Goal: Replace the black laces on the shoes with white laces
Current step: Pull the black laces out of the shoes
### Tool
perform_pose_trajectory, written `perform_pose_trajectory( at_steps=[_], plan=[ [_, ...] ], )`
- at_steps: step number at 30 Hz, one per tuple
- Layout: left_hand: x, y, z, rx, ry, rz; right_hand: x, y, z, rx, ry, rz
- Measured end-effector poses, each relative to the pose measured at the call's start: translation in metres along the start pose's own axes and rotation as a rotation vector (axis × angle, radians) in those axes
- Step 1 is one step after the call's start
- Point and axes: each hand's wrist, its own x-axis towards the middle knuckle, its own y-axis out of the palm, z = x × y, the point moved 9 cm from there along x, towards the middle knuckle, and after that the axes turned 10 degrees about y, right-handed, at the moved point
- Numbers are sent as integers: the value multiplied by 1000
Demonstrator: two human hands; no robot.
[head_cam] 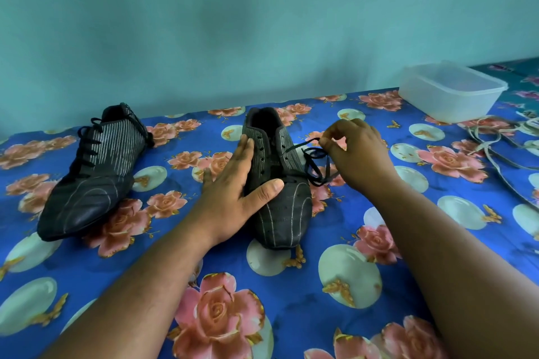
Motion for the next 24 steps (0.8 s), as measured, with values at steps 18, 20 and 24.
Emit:
perform_pose_trajectory(
  at_steps=[18,20,24],
  plan=[
    [-1,-18,-40,310,267,-211,-29,13,44,-11,-380,204],
    [0,-15,-37,305,252,-200,-29,16,44,-42,-344,169],
    [1,-12,-30,141,188,-216,-30,27,41,-74,-305,159]
  ],
)
